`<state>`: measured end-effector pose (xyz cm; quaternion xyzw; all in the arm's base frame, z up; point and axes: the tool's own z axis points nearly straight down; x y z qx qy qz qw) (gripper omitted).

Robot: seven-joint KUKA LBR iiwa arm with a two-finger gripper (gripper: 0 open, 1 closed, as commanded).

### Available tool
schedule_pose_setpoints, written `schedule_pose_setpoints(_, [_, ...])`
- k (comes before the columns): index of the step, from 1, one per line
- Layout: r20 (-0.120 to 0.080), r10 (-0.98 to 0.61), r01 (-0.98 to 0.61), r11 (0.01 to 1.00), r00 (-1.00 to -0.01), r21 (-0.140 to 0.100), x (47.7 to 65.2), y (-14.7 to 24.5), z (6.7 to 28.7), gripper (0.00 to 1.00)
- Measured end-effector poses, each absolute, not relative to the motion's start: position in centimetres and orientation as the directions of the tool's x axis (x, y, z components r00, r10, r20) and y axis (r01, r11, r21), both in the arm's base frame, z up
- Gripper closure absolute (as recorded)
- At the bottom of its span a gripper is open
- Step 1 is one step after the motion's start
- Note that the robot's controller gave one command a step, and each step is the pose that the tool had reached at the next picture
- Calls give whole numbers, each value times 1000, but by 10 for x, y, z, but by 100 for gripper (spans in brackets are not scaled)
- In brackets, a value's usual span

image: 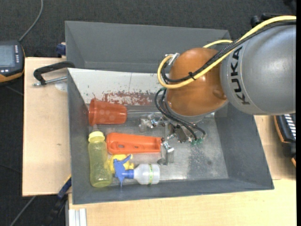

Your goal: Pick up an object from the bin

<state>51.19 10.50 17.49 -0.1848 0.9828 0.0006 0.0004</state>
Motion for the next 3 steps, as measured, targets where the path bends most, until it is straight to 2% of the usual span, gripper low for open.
schedule_pose_setpoints(1, [-7,-277,-277,961,-961,3,518,99,170,0])
schedule_pose_setpoints(2, [-10,-114,-114,993,-993,3,530,100,110,0])
schedule_pose_setpoints(3, [-19,-516,-516,857,-856,0,539,132,73,100])
